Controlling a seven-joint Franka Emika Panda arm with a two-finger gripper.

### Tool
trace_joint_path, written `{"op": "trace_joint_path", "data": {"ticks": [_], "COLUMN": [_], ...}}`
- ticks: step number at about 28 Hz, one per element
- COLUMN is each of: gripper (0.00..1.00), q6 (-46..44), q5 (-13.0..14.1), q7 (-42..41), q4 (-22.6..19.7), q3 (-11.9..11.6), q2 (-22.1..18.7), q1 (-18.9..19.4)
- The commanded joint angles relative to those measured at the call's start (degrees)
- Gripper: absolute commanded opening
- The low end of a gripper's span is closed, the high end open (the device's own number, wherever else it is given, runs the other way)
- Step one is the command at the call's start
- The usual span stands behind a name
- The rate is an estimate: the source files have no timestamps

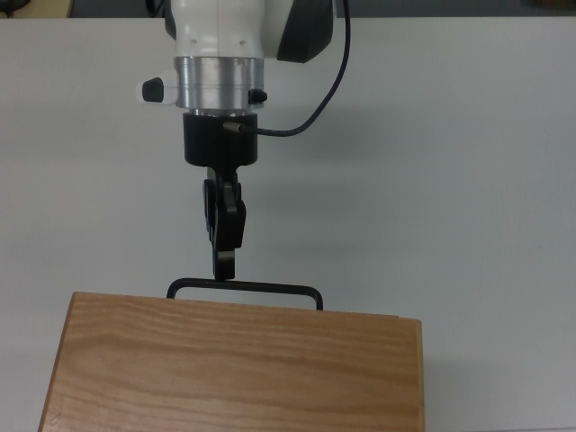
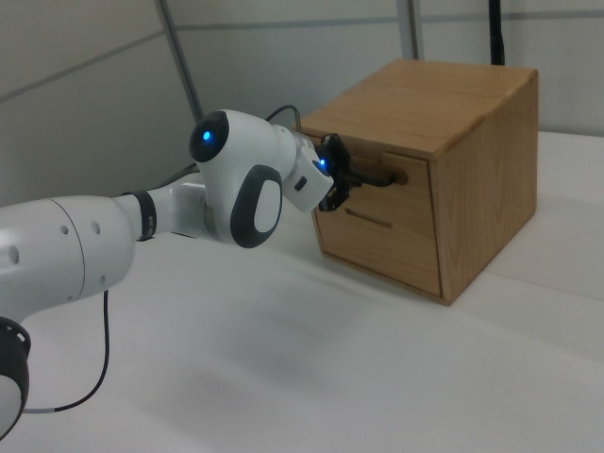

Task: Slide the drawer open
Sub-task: 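Lower the gripper onto the black bar handle and close on it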

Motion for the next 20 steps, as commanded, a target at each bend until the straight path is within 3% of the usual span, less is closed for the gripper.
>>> {"op": "trace_joint_path", "data": {"ticks": [1,20], "gripper": [0.91,0.92], "q6": [-0.25,-0.17], "q5": [0.10,-1.13], "q7": [0.36,-0.43], "q4": [-0.24,-0.24], "q3": [0.07,-0.02], "q2": [-0.34,1.42], "q1": [-0.71,-0.18]}}
